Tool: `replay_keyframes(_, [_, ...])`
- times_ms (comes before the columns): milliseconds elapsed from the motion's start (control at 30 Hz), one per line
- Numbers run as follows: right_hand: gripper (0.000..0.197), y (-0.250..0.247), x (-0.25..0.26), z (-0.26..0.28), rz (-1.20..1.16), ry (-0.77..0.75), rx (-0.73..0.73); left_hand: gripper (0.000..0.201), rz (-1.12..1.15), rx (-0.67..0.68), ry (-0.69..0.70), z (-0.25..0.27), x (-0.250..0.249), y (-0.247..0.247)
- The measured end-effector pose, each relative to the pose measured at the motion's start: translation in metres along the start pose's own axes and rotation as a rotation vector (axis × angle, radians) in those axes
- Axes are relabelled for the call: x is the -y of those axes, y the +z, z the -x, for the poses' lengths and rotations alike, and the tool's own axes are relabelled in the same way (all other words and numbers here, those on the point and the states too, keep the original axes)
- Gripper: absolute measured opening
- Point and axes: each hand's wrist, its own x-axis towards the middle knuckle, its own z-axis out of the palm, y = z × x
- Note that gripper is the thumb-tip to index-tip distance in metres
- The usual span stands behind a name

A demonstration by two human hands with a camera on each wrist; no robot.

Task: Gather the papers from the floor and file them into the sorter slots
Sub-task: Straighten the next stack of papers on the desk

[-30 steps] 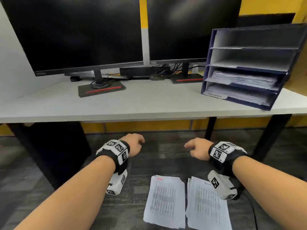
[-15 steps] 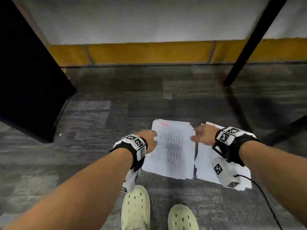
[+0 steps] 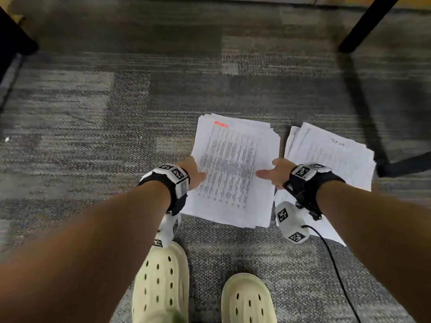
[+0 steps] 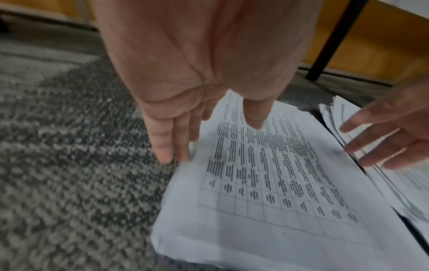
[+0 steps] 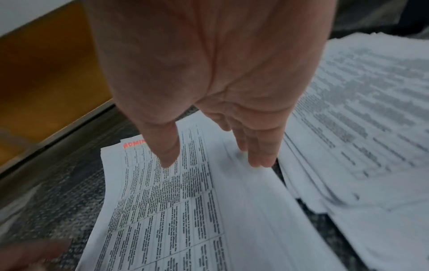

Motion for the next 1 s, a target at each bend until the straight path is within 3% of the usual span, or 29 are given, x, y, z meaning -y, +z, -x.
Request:
replay_keyframes(167, [0.067,0.017,0.007,-0.001,-0.058,0.059,0.021,0.083,0.098,0.057,-0.073,-0.008,0.005,0.019])
replay_keyframes(300, [0.079,0.023,0.014,-0.004,0.062,0.079,0.051,0.089,0.183,0.04,-0.097,-0.012,0.008,0.021])
replay_keyframes(433, [0.059,0.029,0.006,-0.018,0.045,0.106,0.077,0.091,0.251,0.016,-0.096,-0.015,0.018,0.021])
replay_keyframes(567, [0.062,0.033,-0.011,-0.027,-0.137,0.17,0.004,0.075,0.309,0.016,-0.07,-0.015,0.022,0.023])
replay_keyframes(700, [0.048,0.034,-0.008,-0.027,-0.209,0.22,0.002,0.062,0.3,0.015,-0.022,-0.013,0.018,0.03])
replay_keyframes(933, [0.082,0.033,-0.002,-0.031,-0.19,0.262,-0.069,0.047,0.298,0.043,0.014,-0.011,0.018,0.021])
replay_keyframes(1000, [0.064,0.033,-0.003,-0.033,-0.226,0.234,-0.066,0.047,0.288,0.039,0.018,-0.01,0.017,0.021])
